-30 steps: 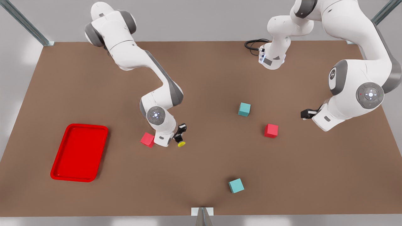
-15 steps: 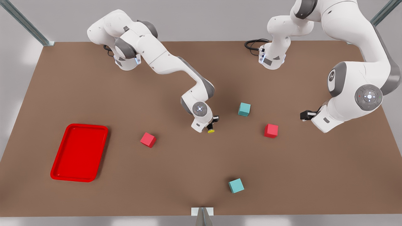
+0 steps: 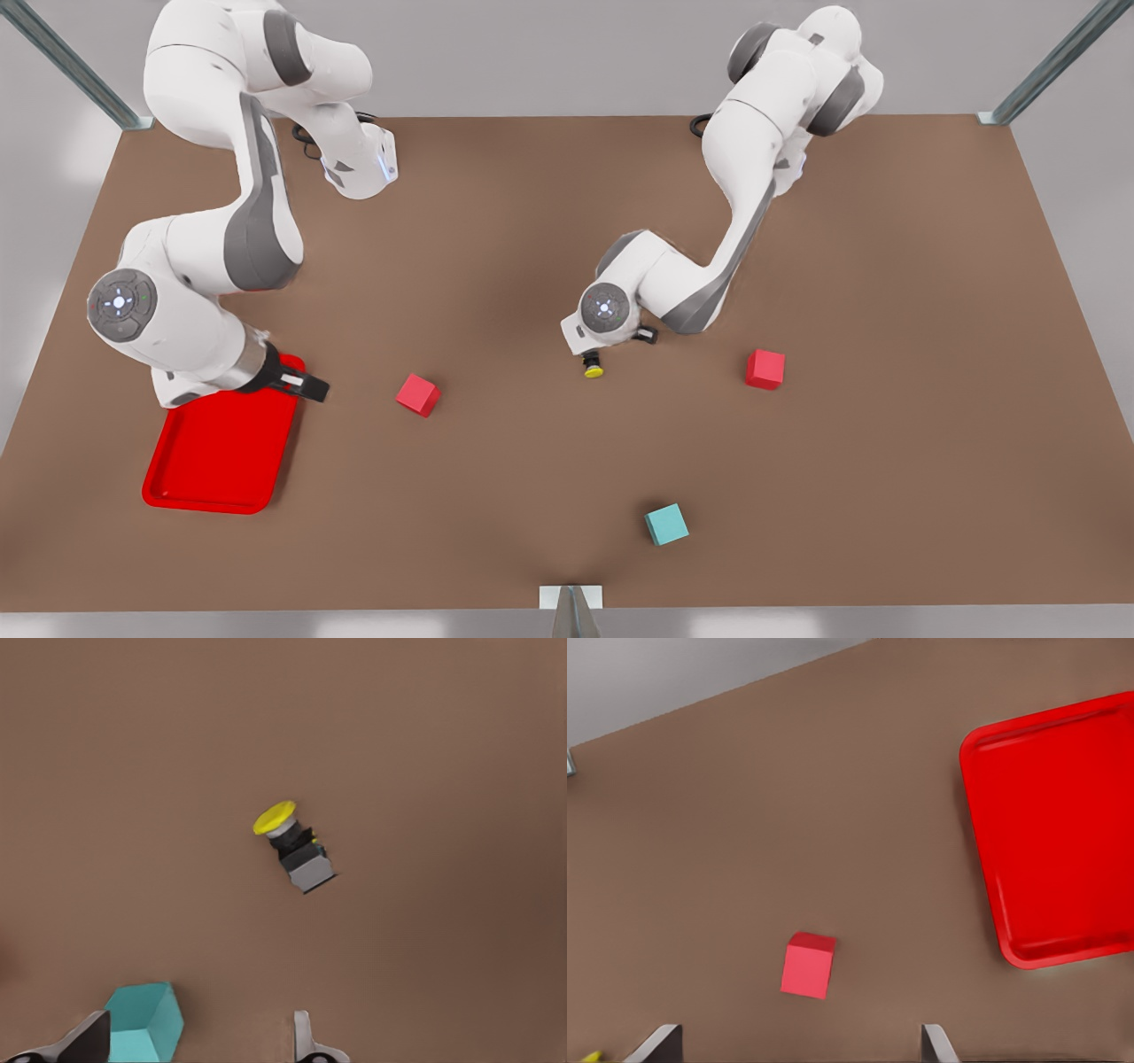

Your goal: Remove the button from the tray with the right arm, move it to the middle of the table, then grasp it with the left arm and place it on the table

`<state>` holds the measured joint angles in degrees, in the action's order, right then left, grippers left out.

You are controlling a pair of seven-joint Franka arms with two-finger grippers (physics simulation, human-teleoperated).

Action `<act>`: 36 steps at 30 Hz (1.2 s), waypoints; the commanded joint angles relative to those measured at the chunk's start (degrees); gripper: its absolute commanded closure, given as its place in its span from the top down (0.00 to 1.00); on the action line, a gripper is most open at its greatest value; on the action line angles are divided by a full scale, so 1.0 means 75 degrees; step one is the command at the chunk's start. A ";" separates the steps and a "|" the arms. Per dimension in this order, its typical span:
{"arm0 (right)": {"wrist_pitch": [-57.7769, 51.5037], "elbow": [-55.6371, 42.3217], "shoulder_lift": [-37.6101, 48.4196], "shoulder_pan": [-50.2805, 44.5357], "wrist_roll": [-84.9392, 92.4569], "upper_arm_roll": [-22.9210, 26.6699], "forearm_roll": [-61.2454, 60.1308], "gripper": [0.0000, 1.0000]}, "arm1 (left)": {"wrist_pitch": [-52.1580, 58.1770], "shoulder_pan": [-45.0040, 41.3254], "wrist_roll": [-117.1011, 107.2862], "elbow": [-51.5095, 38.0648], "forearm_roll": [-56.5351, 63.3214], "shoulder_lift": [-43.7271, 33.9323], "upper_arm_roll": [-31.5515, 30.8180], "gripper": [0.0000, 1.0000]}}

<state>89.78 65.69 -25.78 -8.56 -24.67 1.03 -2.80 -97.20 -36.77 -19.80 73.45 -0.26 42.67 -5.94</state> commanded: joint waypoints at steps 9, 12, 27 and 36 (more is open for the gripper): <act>-0.3322 -0.0942 0.0555 0.1516 0.4649 -0.0020 0.0878 1.00 | -0.3844 -0.0254 -0.8955 0.0530 0.0258 0.0686 0.0065 1.00; -0.3392 -0.0907 0.0555 0.1634 0.4661 -0.0032 0.0737 1.00 | -0.3774 -0.0242 -0.5659 0.1011 0.0340 0.0452 0.0088 1.00; -0.3497 -0.0907 0.0555 0.1681 0.4614 -0.0032 0.0608 1.00 | -0.4325 -0.0231 -0.2399 0.1621 0.0305 0.0580 0.0088 1.00; -0.3521 -0.0918 0.0543 0.1669 0.4602 -0.0032 0.0573 1.00 | -0.4559 -0.0160 -0.2387 0.1621 0.0328 0.0697 0.0100 1.00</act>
<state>63.57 58.83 -21.77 3.96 5.22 0.78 1.56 -130.14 -38.00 -42.09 85.63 2.09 47.95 -5.17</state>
